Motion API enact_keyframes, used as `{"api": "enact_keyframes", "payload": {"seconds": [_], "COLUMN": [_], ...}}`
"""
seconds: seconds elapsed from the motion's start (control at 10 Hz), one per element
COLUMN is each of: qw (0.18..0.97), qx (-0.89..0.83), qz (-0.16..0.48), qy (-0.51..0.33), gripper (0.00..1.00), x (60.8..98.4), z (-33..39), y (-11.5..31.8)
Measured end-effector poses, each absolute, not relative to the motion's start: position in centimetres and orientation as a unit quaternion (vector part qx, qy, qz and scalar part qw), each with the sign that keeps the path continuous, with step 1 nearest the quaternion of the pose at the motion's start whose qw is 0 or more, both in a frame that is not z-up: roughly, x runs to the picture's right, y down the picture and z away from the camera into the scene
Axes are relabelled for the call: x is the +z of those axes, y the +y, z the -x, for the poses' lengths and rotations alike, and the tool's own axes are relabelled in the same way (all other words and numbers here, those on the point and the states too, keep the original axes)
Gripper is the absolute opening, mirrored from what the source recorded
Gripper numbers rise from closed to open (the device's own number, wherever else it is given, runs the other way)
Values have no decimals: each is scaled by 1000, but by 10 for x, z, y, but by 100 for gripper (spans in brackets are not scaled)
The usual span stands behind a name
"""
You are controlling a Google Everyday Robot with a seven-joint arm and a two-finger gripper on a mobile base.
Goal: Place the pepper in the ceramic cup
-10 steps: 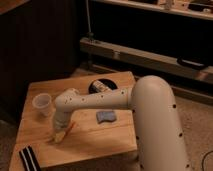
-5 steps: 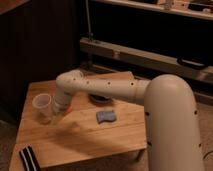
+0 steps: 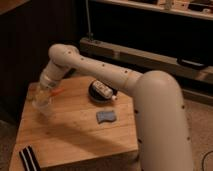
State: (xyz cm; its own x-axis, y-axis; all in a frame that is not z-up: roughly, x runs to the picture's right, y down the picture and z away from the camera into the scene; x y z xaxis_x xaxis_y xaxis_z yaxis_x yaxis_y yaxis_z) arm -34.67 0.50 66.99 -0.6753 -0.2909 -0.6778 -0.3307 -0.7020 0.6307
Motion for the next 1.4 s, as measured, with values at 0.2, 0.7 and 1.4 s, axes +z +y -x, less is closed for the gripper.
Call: {"api": "enact_keyframes", "payload": {"seconds": [0.2, 0.7, 1.4], "qw": [-9, -7, -32], "qx": [801, 758, 735], "qz": [442, 475, 500], "qy": [404, 448, 457], "gripper": [7, 7, 7], "x": [660, 618, 662], "z": [382, 422, 403], "y": [-6, 38, 66]}}
